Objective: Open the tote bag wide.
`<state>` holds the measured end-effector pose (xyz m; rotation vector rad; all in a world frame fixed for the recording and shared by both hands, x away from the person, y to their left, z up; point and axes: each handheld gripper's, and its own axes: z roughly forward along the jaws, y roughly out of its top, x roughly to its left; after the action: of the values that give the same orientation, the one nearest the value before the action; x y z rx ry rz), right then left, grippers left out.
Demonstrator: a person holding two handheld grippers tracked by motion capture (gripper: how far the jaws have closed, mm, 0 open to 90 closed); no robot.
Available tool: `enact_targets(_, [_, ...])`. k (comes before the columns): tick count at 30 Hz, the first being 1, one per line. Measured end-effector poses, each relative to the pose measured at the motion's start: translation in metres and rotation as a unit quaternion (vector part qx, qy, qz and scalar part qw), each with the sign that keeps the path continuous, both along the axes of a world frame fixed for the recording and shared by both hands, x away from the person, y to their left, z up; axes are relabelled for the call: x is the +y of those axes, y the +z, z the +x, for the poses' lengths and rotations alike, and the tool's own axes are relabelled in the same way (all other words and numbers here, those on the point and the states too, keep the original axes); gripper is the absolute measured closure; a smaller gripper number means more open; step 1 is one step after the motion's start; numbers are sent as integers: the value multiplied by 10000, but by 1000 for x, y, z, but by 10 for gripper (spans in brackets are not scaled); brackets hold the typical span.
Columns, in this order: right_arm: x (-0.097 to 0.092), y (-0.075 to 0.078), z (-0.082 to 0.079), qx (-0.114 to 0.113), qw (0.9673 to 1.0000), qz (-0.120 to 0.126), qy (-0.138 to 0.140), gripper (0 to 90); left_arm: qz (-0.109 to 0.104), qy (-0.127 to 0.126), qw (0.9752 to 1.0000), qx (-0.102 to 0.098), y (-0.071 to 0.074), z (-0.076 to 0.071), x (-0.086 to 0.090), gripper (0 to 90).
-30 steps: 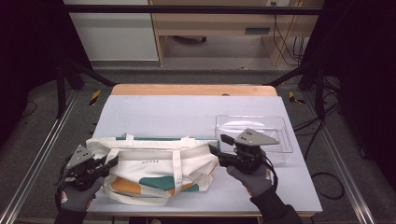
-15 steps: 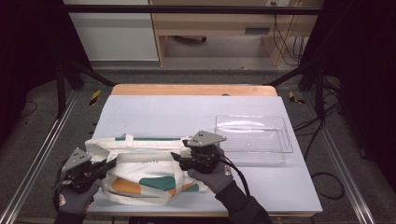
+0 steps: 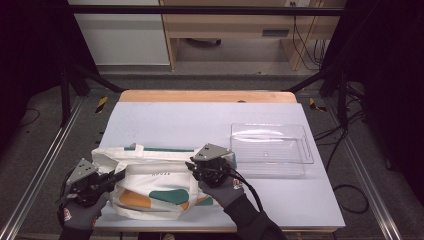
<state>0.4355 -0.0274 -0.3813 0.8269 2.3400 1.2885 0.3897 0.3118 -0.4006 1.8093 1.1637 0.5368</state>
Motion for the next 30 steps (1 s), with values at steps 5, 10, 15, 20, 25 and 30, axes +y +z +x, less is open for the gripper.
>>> enact_targets(5, [-3,14,-8,2,9996,158,230,790,-188,36,9997,-149,7,-5,3,767])
enact_targets(10, [-7,23,-23,-1,9983,286,510,803,-423,59,9972,-611,36,-20,8,648])
enact_targets(15, [-13,23,-36,50,9972,402,634,815,-237,-77,9983,-523,52,-20,0,582])
enact_targets(20, [-15,26,-32,57,9973,503,532,819,-299,31,9982,-522,57,-24,5,548])
enact_targets(25, [-10,23,-37,96,9968,379,698,817,-397,111,9965,-721,65,-16,2,655])
enact_targets(30, [-11,18,-47,193,9950,421,888,810,-122,-63,9989,-450,59,4,-18,798])
